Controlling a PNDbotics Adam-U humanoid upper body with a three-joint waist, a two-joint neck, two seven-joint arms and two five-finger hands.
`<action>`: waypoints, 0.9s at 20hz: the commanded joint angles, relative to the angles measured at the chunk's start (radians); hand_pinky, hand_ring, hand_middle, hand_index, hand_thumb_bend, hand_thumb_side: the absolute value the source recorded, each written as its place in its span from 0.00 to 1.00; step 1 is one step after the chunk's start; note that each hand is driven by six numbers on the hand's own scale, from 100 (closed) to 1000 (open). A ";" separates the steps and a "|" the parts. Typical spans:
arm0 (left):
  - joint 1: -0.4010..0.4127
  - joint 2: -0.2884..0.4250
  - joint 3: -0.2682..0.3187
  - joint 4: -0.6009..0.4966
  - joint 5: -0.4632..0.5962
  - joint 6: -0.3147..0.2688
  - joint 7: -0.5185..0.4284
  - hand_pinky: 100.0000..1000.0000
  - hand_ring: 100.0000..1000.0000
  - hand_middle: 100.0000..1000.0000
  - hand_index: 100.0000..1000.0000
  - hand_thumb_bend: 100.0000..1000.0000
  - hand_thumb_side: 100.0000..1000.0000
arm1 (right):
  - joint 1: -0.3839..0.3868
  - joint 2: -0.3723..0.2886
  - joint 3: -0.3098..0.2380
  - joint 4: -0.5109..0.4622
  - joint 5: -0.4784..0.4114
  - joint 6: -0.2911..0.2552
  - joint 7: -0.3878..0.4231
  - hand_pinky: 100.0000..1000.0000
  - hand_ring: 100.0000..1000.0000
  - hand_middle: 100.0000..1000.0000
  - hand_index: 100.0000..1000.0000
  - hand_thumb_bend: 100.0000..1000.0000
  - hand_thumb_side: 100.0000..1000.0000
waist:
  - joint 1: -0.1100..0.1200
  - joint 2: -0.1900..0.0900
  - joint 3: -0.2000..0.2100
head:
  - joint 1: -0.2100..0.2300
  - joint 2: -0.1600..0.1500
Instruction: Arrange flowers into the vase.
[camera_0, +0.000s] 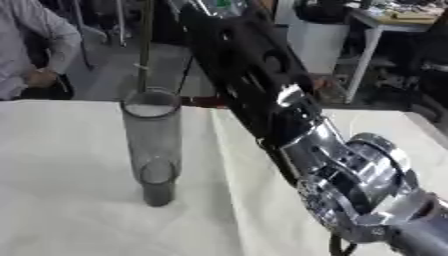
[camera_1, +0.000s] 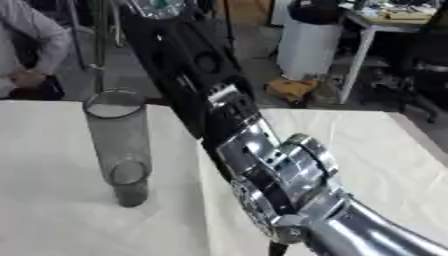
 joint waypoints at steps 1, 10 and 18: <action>-0.013 0.015 -0.005 -0.018 0.003 0.000 -0.003 0.51 0.57 0.84 0.90 0.00 1.00 | -0.028 -0.028 -0.011 -0.007 0.024 -0.011 0.000 0.00 0.05 0.00 0.46 0.00 0.12 | 0.010 -0.009 0.002 | -0.007 -0.014; -0.018 0.012 -0.006 -0.018 0.007 0.000 -0.004 0.50 0.57 0.84 0.90 0.00 1.00 | -0.010 -0.015 -0.021 -0.020 0.070 -0.017 0.009 0.00 0.05 0.00 0.47 0.00 0.13 | 0.017 0.021 0.022 | -0.024 -0.040; -0.019 0.011 -0.005 -0.018 0.006 0.001 -0.003 0.50 0.56 0.84 0.90 0.00 1.00 | 0.003 -0.010 -0.020 -0.020 0.088 -0.011 0.025 0.00 0.05 0.00 0.47 0.00 0.12 | 0.018 0.036 0.025 | -0.026 -0.048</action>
